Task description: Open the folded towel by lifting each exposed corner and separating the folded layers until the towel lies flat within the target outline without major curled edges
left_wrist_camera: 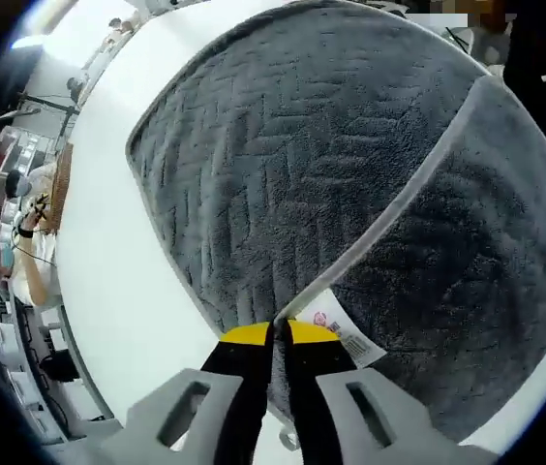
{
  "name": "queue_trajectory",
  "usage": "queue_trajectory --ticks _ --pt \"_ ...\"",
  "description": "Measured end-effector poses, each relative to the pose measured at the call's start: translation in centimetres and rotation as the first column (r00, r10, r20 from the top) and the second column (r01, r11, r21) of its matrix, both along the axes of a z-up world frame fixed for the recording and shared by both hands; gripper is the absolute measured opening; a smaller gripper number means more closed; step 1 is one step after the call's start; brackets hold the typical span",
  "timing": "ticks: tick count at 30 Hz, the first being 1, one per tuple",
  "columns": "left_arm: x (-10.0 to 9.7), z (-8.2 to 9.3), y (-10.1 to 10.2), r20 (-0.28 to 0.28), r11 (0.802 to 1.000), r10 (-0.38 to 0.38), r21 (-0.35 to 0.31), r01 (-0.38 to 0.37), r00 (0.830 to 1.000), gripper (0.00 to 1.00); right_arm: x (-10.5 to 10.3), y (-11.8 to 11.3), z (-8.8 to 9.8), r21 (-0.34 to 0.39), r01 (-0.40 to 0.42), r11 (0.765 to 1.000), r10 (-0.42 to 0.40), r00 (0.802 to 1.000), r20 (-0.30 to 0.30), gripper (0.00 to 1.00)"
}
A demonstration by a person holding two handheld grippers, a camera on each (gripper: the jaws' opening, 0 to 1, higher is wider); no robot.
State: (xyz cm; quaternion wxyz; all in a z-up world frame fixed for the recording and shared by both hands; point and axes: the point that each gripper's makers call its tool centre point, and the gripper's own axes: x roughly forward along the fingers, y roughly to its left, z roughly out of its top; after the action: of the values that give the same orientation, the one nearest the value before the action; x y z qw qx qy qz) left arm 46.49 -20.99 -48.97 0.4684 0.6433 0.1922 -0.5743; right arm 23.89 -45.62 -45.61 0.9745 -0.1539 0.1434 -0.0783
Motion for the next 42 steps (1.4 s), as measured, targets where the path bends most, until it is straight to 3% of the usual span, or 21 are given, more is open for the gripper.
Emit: queue_trajectory --ticks 3,7,11,17,23,33,42 --pt "-0.2 0.4 0.3 -0.007 0.999 0.016 -0.041 -0.016 1.0 0.02 -0.1 0.1 0.4 0.004 -0.003 1.0 0.003 1.0 0.011 0.0" --pt "-0.6 1.4 0.4 0.032 0.994 0.001 -0.11 0.003 1.0 0.02 0.0 0.3 0.8 0.004 -0.004 1.0 0.004 1.0 0.026 0.0" --pt "-0.6 2.6 0.8 0.054 0.977 0.04 -0.211 -0.028 0.998 0.02 0.4 0.7 1.0 0.008 -0.014 1.0 0.014 0.999 0.032 0.0" --pt "-0.7 3.7 1.5 0.077 0.968 0.04 -0.25 -0.019 0.996 0.02 0.8 1.4 1.4 0.004 -0.03 1.0 0.03 0.999 0.04 0.0" --pt "-0.8 5.9 2.4 0.131 0.947 0.062 -0.321 -0.017 0.989 0.02 1.1 1.7 1.8 0.006 -0.038 0.999 0.037 0.998 0.049 0.0" --pt "-0.5 9.3 5.8 0.206 0.92 0.111 -0.392 -0.021 0.972 0.02 1.6 2.4 2.4 0.009 -0.05 0.999 0.049 0.997 0.062 0.0" --pt "-0.1 11.3 11.6 0.244 0.9 0.176 -0.433 -0.055 0.954 0.02 2.3 3.8 3.0 0.0 -0.073 0.997 0.073 0.995 0.069 0.0"
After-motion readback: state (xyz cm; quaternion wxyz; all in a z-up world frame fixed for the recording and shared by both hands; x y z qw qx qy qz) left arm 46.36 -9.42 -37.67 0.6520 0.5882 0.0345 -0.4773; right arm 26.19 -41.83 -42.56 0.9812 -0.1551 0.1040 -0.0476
